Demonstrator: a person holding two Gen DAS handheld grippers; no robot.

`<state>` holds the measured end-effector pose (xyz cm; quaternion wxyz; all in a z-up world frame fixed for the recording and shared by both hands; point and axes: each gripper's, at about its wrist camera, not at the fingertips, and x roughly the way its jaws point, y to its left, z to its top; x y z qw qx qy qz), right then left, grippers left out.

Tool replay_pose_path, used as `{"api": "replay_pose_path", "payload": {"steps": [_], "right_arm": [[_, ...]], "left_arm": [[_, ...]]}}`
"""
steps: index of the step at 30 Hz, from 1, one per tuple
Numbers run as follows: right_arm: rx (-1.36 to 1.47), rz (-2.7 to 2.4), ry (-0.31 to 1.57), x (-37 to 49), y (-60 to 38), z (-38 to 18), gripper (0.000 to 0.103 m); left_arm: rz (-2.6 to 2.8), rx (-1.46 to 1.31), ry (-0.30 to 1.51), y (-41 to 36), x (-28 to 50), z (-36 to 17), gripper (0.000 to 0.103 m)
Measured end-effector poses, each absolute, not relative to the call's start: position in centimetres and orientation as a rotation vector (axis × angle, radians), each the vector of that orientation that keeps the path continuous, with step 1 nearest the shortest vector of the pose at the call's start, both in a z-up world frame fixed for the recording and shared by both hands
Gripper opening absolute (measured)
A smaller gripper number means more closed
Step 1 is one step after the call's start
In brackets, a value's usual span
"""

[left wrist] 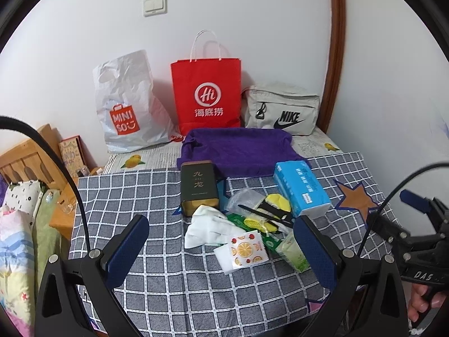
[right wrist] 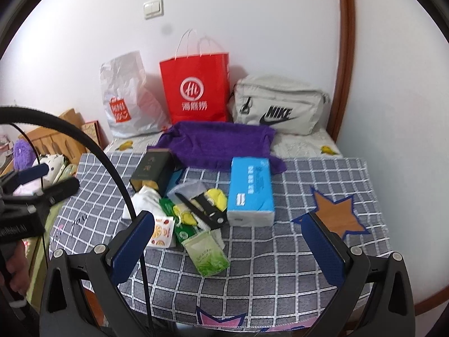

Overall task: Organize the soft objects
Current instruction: 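Move the right tool to the green tea packet while the left tool reaches the orange-print packet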

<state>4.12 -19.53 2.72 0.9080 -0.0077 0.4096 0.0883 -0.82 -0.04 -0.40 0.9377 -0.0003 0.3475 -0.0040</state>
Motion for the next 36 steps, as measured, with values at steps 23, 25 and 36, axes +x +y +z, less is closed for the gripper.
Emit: {"api": "replay_pose_path", "payload": {"steps": [23, 25, 36], "right_arm": [[-0.191, 0.422, 1.045, 7.9, -15.1, -14.3, 0.098], [-0.254, 0.415, 1.043, 7.9, -14.4, -15.1, 0.089], [-0.191, 0.442, 1.047, 8.3, -15.5, -15.1, 0.056]], "left_arm": [[0.084, -0.052, 0.863, 4.4, 3.7, -5.8, 0.103], [0.085, -0.053, 0.876, 4.5, 3.9, -6.4, 0.103], [-0.007, -0.062, 0.948, 4.0, 5.6, -10.2, 0.103]]}}
